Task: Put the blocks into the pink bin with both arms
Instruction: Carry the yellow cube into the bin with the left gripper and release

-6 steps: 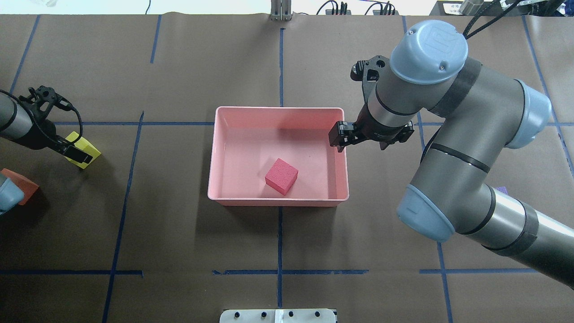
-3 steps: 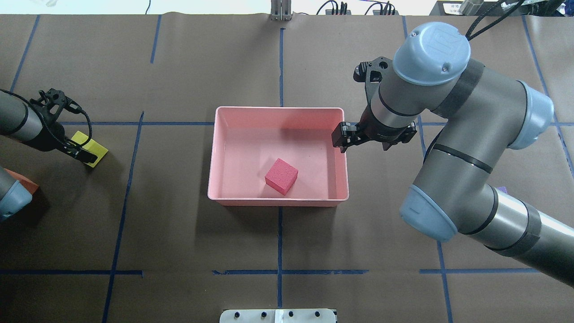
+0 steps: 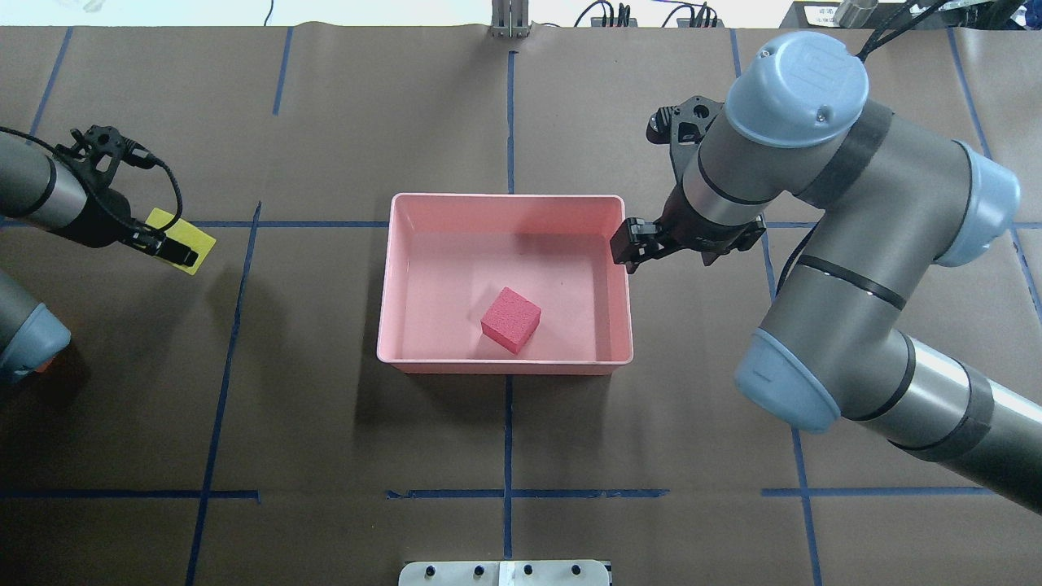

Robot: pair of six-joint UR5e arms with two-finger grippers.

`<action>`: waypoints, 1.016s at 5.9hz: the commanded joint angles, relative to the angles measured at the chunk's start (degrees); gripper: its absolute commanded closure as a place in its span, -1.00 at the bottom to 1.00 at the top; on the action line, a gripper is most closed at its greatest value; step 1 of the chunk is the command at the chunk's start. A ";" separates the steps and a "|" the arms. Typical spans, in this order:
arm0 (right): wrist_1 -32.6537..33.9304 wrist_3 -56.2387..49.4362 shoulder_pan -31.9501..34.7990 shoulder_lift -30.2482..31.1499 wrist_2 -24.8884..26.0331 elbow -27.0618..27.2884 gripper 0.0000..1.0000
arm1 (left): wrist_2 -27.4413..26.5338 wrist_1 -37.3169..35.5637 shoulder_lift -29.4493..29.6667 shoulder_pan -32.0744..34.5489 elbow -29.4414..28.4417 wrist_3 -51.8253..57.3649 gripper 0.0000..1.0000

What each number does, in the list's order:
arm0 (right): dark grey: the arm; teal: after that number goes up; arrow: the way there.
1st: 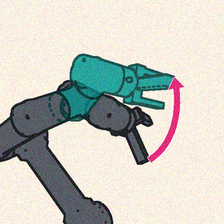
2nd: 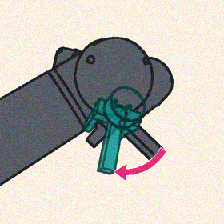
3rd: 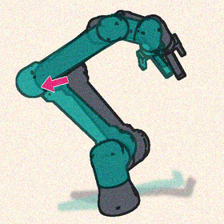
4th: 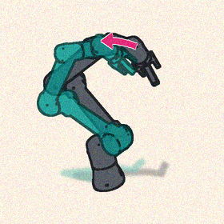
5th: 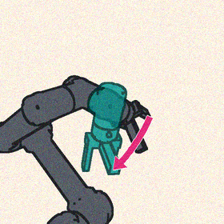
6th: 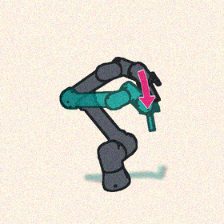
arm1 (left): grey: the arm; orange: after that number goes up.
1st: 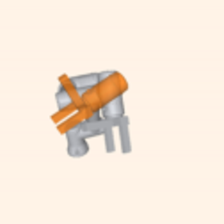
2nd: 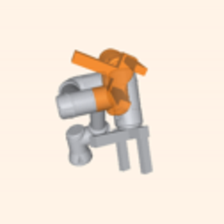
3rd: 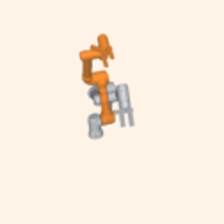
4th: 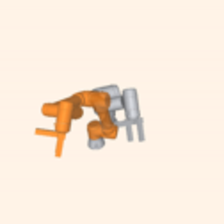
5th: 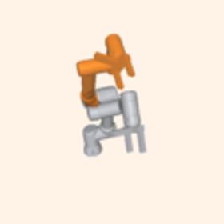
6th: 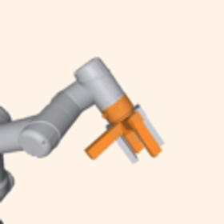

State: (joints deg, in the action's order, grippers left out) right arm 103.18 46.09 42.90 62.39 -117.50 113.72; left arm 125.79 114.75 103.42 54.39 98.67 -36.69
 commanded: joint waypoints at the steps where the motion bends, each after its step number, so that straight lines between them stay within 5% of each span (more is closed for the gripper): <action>1: -1.48 -11.75 5.32 8.05 -3.43 3.06 -1.00 | -0.19 -18.31 9.11 -0.77 9.30 -8.79 0.25; 4: -16.35 -18.93 7.89 25.61 -3.62 6.16 -1.00 | -11.56 -30.97 21.62 -15.56 10.93 -24.69 0.19; 5: -23.39 -19.11 7.90 31.68 -3.62 5.90 -1.00 | -14.66 -30.99 22.35 -18.41 10.40 -26.49 -0.52; 6: -27.38 -18.41 7.81 36.09 -3.27 5.73 -1.00 | -14.87 -30.99 22.35 -18.53 10.48 -26.50 -1.00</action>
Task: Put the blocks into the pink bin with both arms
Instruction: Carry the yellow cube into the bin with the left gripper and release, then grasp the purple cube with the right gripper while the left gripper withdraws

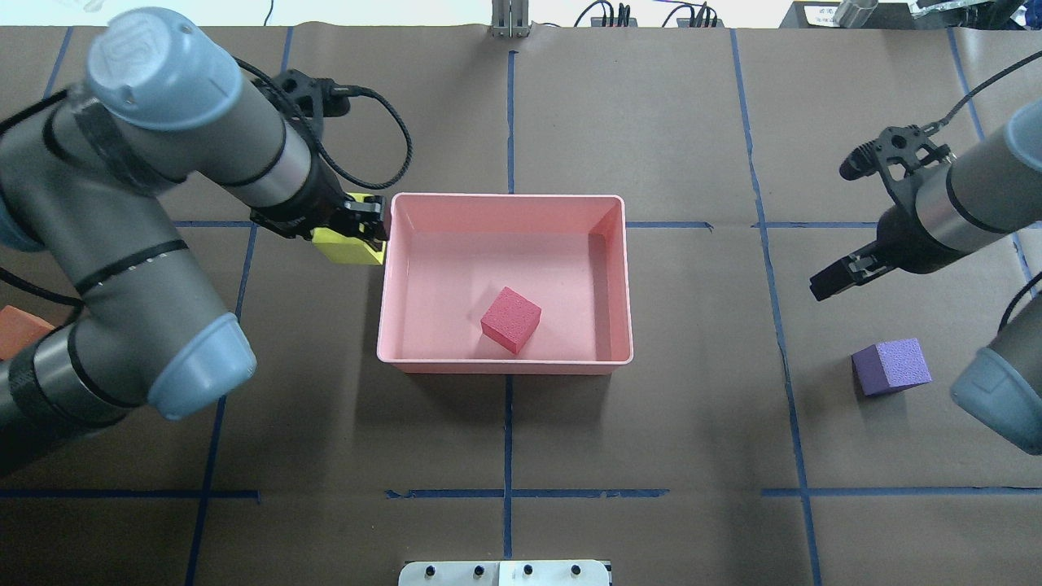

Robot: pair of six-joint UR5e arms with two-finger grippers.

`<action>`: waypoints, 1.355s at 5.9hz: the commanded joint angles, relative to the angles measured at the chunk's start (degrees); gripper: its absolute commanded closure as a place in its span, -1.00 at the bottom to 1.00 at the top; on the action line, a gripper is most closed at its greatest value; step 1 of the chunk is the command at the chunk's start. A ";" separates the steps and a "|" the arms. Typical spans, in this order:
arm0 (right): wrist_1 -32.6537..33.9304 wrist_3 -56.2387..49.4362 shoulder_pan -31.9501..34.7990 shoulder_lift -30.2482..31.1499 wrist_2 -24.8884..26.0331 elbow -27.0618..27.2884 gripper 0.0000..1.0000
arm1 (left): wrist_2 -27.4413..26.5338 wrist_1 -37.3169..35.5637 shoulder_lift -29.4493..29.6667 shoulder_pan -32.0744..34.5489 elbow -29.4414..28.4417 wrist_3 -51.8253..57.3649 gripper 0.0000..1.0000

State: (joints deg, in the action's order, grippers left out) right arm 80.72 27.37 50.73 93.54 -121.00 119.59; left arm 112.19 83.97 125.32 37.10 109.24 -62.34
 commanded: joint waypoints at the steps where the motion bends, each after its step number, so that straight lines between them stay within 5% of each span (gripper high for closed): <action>1: -9.40 3.71 -0.19 7.86 1.55 -1.28 -1.00 | -1.28 -0.21 0.45 -1.50 -0.08 -0.94 -1.00; 3: -19.61 18.08 -2.11 9.47 2.52 -6.02 -0.97 | -1.19 -0.21 0.45 -1.51 0.27 -0.86 -1.00; 8: -19.64 20.88 -11.17 10.52 7.71 -10.77 -0.96 | -1.19 -0.21 0.19 -1.42 0.71 -0.86 -1.00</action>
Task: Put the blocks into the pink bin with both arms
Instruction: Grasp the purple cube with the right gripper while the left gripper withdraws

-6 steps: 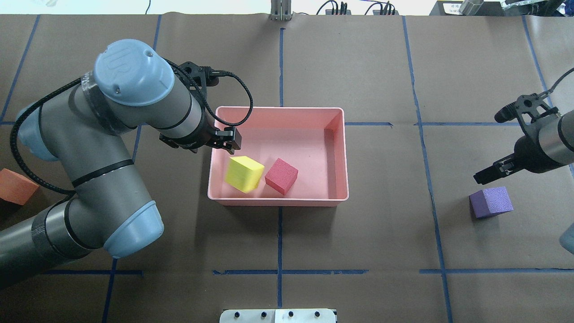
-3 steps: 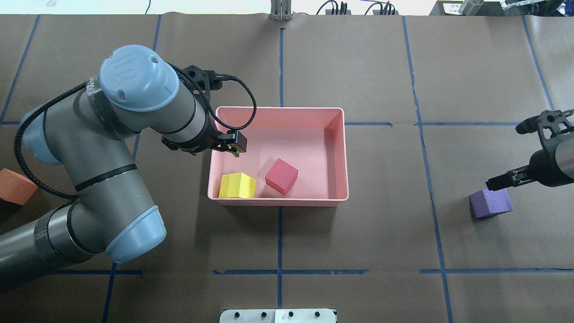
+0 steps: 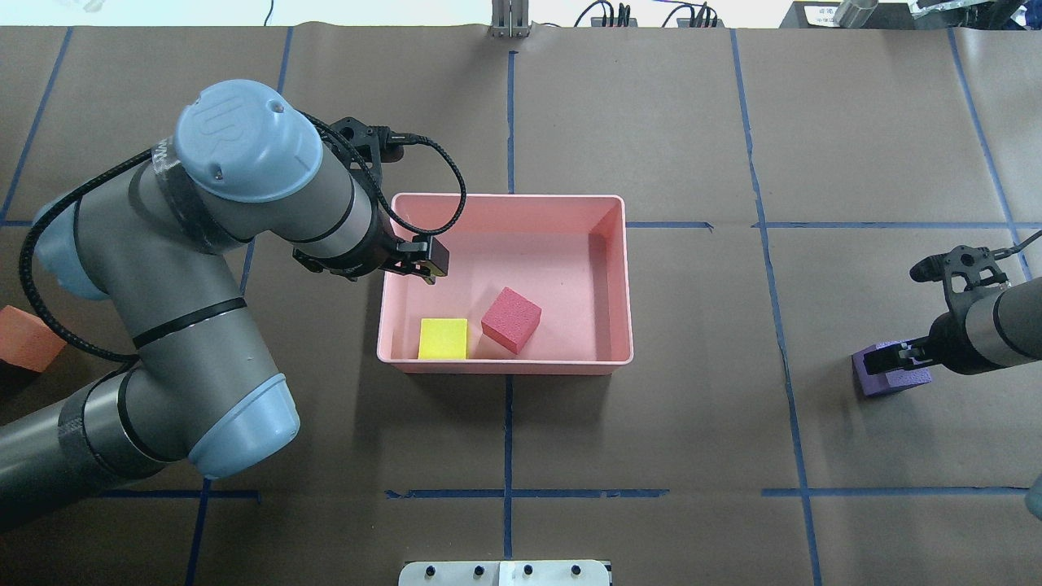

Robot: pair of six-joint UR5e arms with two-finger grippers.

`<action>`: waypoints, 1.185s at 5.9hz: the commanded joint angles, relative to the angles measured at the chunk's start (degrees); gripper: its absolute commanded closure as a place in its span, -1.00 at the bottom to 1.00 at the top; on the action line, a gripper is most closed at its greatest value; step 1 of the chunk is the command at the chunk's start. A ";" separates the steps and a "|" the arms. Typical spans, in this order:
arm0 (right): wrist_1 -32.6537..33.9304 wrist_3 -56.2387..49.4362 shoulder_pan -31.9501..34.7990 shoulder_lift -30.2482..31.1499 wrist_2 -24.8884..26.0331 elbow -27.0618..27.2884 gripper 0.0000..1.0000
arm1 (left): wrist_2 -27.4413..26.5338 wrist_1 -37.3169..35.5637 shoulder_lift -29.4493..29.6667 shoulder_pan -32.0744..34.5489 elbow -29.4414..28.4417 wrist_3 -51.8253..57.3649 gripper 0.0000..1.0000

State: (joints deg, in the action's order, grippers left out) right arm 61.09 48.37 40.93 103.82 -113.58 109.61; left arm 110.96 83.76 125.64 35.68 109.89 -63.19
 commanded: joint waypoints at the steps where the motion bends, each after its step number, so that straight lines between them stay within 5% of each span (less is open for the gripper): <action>1: -0.01 -0.29 -1.38 -0.19 -0.32 -0.63 0.22 | -0.04 0.00 -0.31 0.00 0.06 0.09 -1.00; 2: -0.01 -0.21 -1.38 -0.63 -0.68 0.07 0.64 | 0.13 0.00 -0.40 0.00 0.15 0.61 -1.00; 4: 1.31 0.67 0.79 -2.81 -5.05 4.37 0.73 | 0.74 -0.96 -2.32 1.49 1.54 8.80 -1.00; 5: 6.45 1.11 3.34 -7.53 -7.68 5.26 0.73 | 0.83 -2.88 -5.81 3.67 4.51 18.88 -1.00; 7: 22.41 3.46 4.33 -16.66 -7.97 10.78 0.72 | 11.31 -2.81 -12.40 13.22 5.07 38.59 -1.00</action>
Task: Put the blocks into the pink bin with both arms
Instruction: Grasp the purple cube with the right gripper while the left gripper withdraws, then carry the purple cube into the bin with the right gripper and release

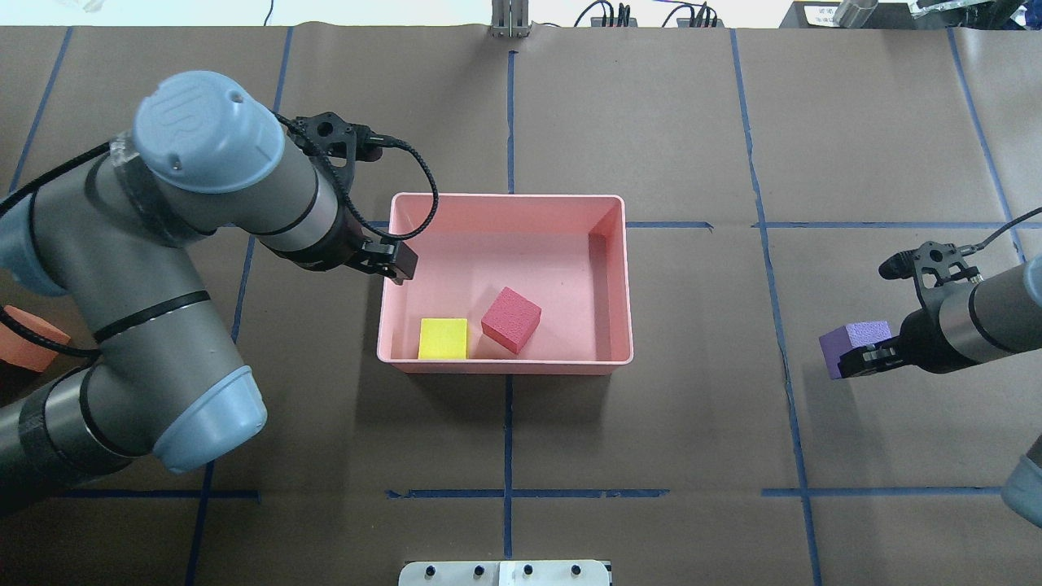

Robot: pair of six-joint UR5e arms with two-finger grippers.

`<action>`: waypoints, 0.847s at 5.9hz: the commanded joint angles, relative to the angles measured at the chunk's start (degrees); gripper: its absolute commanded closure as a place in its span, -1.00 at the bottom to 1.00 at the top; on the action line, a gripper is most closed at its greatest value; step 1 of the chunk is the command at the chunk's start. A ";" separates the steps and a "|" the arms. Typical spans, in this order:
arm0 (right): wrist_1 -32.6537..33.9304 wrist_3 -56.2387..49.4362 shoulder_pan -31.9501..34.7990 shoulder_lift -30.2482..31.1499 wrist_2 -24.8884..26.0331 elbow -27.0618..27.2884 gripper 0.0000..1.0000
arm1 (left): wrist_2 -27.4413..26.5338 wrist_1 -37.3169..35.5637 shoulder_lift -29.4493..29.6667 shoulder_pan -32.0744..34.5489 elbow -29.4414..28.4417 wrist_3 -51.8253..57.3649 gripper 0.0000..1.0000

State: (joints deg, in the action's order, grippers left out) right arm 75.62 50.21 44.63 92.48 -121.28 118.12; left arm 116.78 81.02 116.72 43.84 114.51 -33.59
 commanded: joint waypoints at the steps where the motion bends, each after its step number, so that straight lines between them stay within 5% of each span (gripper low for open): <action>1: 15.36 5.39 0.46 -13.12 -0.28 2.29 0.72 | 7.30 -0.07 -6.73 8.68 0.97 14.73 -1.00; 3: 29.18 12.95 -1.55 -28.25 0.07 1.15 0.72 | 11.06 -0.16 -12.01 16.24 0.71 27.12 -1.00; 5: 29.85 24.35 -8.03 -39.07 5.22 -5.32 0.71 | 13.12 -0.07 -15.11 19.53 0.71 31.92 -1.00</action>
State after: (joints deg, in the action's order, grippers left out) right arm 104.73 68.71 40.20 59.38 -119.29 116.27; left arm 129.17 80.93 102.75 62.15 115.25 -3.42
